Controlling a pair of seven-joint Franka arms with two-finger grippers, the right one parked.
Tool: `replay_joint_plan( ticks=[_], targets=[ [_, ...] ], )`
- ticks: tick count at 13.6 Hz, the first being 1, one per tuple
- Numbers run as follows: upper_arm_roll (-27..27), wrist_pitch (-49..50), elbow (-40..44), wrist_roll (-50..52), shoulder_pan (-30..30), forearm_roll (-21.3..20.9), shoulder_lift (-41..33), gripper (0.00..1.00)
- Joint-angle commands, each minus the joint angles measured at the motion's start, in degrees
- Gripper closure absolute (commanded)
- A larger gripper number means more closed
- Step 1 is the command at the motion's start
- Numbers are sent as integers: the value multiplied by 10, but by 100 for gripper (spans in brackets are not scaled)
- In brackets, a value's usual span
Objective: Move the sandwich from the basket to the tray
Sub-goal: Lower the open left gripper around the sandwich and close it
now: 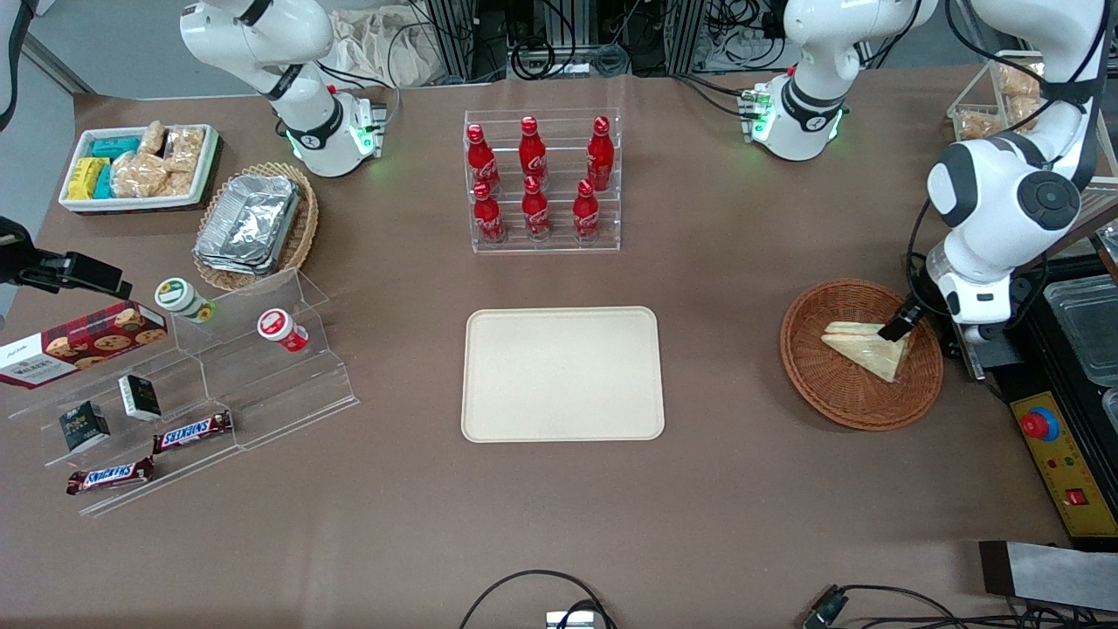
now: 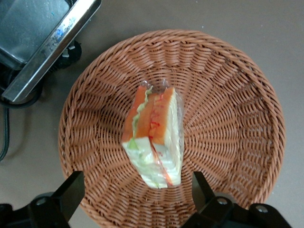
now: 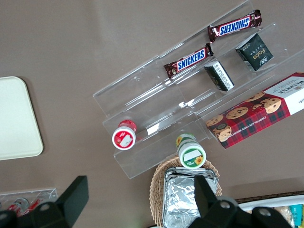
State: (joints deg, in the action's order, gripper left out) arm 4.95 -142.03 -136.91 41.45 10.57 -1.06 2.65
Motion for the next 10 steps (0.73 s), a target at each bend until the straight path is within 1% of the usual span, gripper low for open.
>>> replay_joint_plan(
  ticks=[1,10],
  targets=[
    [6,-38,-5,8,6,-4,18,0],
    [6,-107,-4,8,17,-4,70,0]
  ],
)
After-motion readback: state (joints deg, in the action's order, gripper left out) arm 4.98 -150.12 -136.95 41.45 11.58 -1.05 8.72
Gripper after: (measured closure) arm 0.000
